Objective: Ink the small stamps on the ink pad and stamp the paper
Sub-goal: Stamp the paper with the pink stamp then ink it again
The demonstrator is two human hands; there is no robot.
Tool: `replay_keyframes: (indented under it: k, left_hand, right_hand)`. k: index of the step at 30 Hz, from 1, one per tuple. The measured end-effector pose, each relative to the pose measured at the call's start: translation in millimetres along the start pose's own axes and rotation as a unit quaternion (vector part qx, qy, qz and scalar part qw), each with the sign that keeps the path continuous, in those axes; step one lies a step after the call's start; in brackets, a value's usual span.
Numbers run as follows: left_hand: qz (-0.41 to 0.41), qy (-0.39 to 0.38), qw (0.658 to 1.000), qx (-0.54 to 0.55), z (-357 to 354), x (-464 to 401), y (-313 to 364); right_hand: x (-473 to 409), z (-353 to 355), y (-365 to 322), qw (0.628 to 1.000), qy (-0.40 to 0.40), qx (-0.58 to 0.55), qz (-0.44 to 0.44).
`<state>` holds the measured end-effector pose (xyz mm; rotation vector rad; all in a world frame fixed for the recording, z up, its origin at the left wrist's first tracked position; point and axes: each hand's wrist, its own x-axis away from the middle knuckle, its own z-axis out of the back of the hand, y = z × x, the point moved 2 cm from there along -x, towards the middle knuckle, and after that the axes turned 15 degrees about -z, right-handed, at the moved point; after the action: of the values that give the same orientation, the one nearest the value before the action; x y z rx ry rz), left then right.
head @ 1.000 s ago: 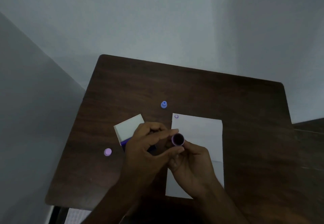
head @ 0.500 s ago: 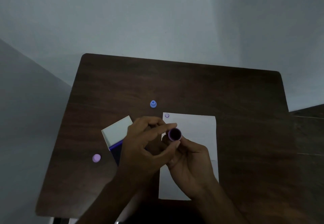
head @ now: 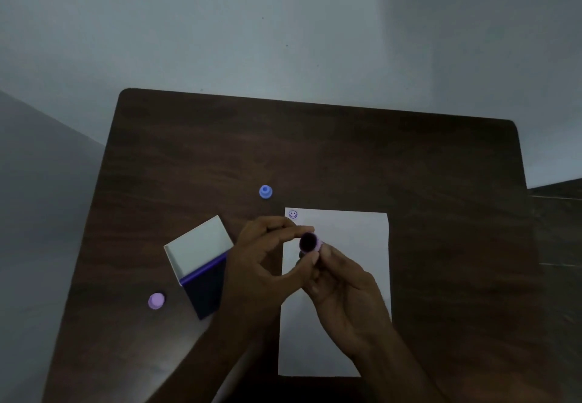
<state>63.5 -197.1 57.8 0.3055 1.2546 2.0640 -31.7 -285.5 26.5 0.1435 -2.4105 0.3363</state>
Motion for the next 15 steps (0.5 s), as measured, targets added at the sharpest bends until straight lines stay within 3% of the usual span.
replay_keyframes:
  k: [4, 7, 8, 9, 10, 11, 12, 14, 15]
  left_hand:
    - [0.038, -0.029, 0.997, 0.066, -12.9, 1.4, -28.4]
    - [0.118, -0.089, 0.989, 0.025, -28.4, 7.3, -61.5]
    - [0.167, -0.165, 0.971, -0.045, -38.8, -0.1, -78.1]
    - [0.216, -0.324, 0.909, -0.149, -46.5, -4.9, -96.0]
    - [0.271, -0.505, 0.787, -0.23, -52.9, -13.5, -107.1]
    - [0.298, -0.594, 0.697, -0.269, -57.4, -27.4, -112.7]
    - [0.276, -0.651, 0.65, -0.277, -61.5, -40.2, -118.8]
    - [0.224, -0.673, 0.649, -0.274, -72.7, -47.0, -132.5]
    - [0.211, -0.655, 0.672, -0.276, -72.3, -39.8, -135.5]
  right_hand:
    - [-13.9, 14.9, -12.4, 0.973, 0.136, 0.183, 0.023]
    - [-29.1, 28.2, -23.3, 0.897, 0.277, 0.336, 0.074]
    - [-36.6, 33.2, -26.0, 0.858, 0.326, 0.387, 0.091]
    - [-44.9, 38.3, -28.1, 0.818, 0.368, 0.428, 0.112]
    - [-52.9, 42.3, -29.8, 0.781, 0.398, 0.462, 0.134]
    - [-60.1, 44.8, -30.8, 0.75, 0.417, 0.489, 0.157]
    - [-66.9, 46.4, -31.2, 0.726, 0.427, 0.509, 0.178]
    - [-78.9, 49.0, -30.9, 0.698, 0.426, 0.534, 0.211]
    - [-84.5, 50.2, -30.5, 0.691, 0.423, 0.545, 0.218]
